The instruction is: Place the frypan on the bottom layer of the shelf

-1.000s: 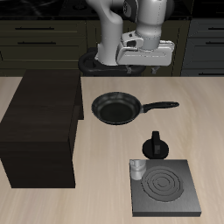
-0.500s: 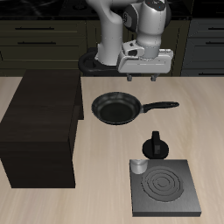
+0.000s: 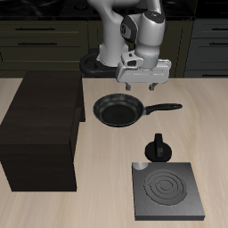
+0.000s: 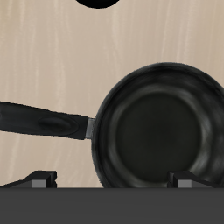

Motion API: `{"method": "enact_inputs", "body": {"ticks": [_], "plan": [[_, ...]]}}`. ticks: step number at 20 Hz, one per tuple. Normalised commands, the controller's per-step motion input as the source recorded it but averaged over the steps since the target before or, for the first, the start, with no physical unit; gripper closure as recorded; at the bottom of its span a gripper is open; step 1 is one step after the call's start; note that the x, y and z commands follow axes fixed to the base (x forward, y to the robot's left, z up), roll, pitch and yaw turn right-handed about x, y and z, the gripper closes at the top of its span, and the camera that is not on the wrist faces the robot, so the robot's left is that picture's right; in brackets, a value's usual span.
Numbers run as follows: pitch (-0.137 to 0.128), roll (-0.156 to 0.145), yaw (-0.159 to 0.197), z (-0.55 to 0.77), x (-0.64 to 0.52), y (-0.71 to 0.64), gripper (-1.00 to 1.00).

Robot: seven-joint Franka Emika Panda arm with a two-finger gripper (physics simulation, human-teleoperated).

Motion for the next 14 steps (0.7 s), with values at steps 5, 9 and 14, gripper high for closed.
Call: {"method": "enact_inputs", "body": {"ticks": [5, 9, 14], "plan": [[-0.024, -0.012, 0.022, -0.14, -0.09, -0.04, -1.00], [-0.046, 0.001, 0.042, -0.17, -0.18, 0.02, -1.00], [0.004, 0.019, 0.035, -0.19, -0.10, 0.05, -1.00]]}}
